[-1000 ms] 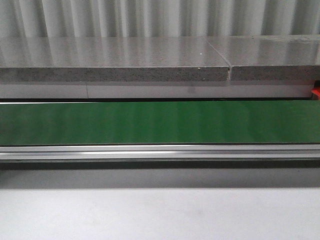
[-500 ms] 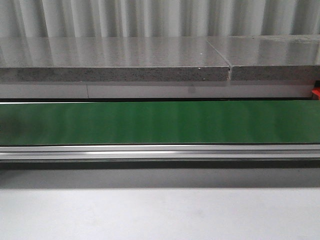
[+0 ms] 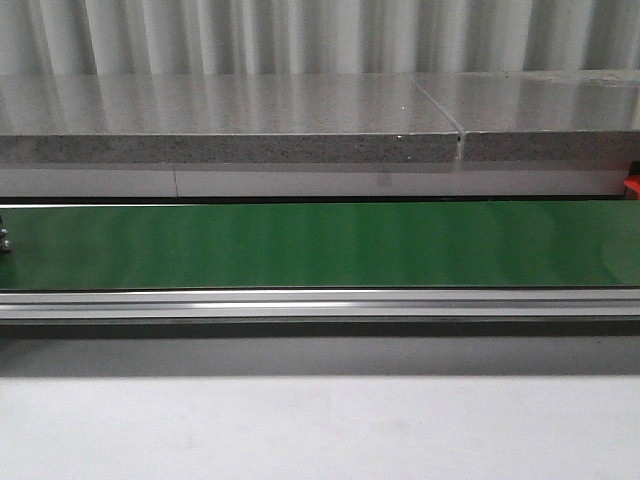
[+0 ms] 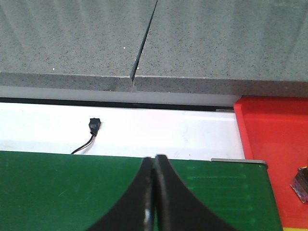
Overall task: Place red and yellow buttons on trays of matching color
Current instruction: 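Carry the red button onto the belt and open the left gripper, then grasp a yellow-capped button on the table with the left gripper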
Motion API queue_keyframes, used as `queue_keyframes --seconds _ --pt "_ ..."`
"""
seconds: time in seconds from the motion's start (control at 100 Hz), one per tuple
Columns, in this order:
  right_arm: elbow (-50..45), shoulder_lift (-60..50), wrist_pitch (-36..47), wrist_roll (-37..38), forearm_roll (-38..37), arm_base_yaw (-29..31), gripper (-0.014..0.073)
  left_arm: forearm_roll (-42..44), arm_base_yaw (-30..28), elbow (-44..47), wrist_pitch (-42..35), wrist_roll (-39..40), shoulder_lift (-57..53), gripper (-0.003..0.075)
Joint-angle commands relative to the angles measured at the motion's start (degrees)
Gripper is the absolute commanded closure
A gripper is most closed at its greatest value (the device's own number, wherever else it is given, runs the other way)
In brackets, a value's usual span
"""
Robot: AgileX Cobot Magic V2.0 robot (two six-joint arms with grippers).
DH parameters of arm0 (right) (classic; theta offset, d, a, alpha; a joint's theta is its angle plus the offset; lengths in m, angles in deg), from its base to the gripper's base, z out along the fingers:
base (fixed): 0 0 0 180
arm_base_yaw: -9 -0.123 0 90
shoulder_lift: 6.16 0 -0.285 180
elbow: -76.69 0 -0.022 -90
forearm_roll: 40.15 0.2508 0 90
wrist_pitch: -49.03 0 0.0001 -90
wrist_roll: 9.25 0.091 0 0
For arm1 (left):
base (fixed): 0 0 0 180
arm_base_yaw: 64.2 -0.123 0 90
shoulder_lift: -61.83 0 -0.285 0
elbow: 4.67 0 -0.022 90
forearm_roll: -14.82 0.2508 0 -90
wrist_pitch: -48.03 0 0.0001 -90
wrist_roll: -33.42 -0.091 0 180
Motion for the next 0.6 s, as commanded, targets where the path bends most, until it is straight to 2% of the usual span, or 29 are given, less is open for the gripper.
queue_keyframes --seconds 0.0,0.23,0.59 --pt "1.63 -0.33 3.97 -0.53 0.09 -0.2 0.0718 -0.73 -4.52 1.51 -1.7 0.53 -1.62 0.0071" --pt "1.63 -0.33 3.97 -0.53 0.09 -0.2 0.0718 -3.5 -15.16 8.29 -8.32 2.11 -0.95 0.0071" --pt "1.63 -0.33 3.97 -0.53 0.09 -0.2 0.0718 -2.06 -16.65 3.76 -10.35 3.08 11.77 0.0073"
